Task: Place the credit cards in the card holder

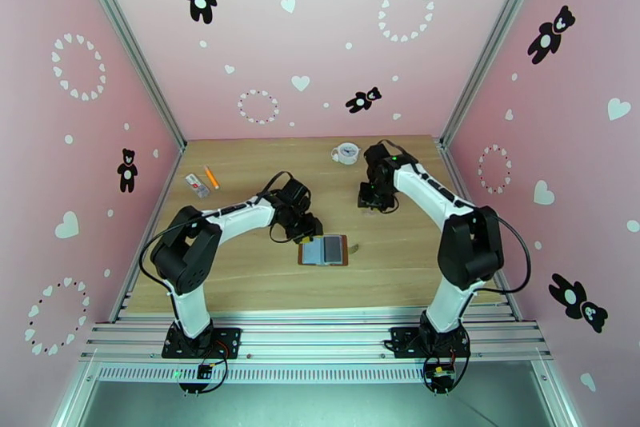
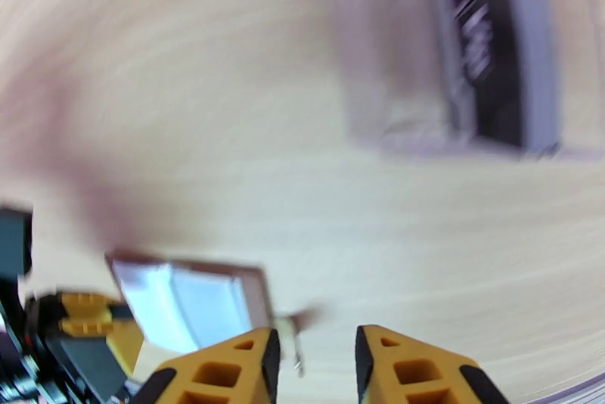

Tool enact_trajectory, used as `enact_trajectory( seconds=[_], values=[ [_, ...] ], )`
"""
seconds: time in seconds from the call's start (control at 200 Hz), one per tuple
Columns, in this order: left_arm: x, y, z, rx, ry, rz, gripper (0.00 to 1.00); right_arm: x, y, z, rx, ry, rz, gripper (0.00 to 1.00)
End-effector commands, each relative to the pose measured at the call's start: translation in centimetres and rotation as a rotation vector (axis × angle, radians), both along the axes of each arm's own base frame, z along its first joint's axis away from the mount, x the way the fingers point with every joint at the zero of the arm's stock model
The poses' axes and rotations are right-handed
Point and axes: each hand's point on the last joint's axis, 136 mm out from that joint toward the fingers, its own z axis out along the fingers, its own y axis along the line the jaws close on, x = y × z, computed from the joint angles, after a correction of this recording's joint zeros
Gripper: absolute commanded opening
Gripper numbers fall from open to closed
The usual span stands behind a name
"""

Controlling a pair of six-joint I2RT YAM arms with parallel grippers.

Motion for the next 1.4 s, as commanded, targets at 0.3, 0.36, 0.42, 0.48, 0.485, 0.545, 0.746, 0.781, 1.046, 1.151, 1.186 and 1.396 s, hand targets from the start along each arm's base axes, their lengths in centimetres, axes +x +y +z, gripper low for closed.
enact_trajectory(
  seconds=[0.3, 0.36, 0.42, 0.48, 0.485, 0.545, 0.746, 0.781, 1.046, 1.151, 1.186, 1.396],
  values=[
    [-0.7, 1.6, -1.0, 0.045, 0.003, 0.048, 0.38, 4.2, -5.7, 0.1, -0.278, -0.006, 0.009, 0.39],
    [-0.9, 1.7, -1.1, 0.051, 0.008, 0.044, 0.38, 4.5, -6.0, -0.3, -0.290, 0.001, 0.017, 0.41],
    [-0.9, 1.8, -1.3, 0.056, 0.008, 0.043, 0.38, 4.8, -6.1, -0.9, -0.296, 0.013, 0.021, 0.42],
    [-1.0, 1.8, -1.3, 0.060, 0.013, 0.038, 0.38, 5.0, -6.2, -1.3, -0.306, 0.026, 0.025, 0.42],
    [-1.0, 1.8, -1.4, 0.061, 0.014, 0.038, 0.38, 5.1, -6.3, -1.4, -0.306, 0.027, 0.023, 0.42],
    [-1.0, 1.7, -1.4, 0.060, 0.014, 0.036, 0.38, 5.4, -6.4, -1.7, -0.308, 0.037, 0.023, 0.42],
    [-0.9, 1.7, -1.5, 0.063, 0.015, 0.038, 0.38, 6.3, -6.5, -2.5, -0.319, 0.057, 0.036, 0.42],
    [-0.8, 1.8, -1.5, 0.062, 0.015, 0.040, 0.37, 6.4, -6.4, -2.8, -0.315, 0.063, 0.038, 0.42],
    [-1.2, 2.0, -2.1, 0.076, 0.026, 0.039, 0.37, 6.6, -6.3, -4.3, -0.319, 0.099, 0.045, 0.42],
    [-1.3, 2.2, -2.4, 0.081, 0.031, 0.040, 0.37, 6.5, -6.5, -4.7, -0.333, 0.114, 0.047, 0.42],
    [-1.4, 2.2, -2.4, 0.079, 0.033, 0.040, 0.37, 6.6, -6.6, -4.8, -0.340, 0.116, 0.045, 0.42],
    [-1.5, 2.2, -2.7, 0.083, 0.039, 0.035, 0.37, 6.7, -7.5, -4.0, -0.391, 0.105, 0.036, 0.42]
  ],
)
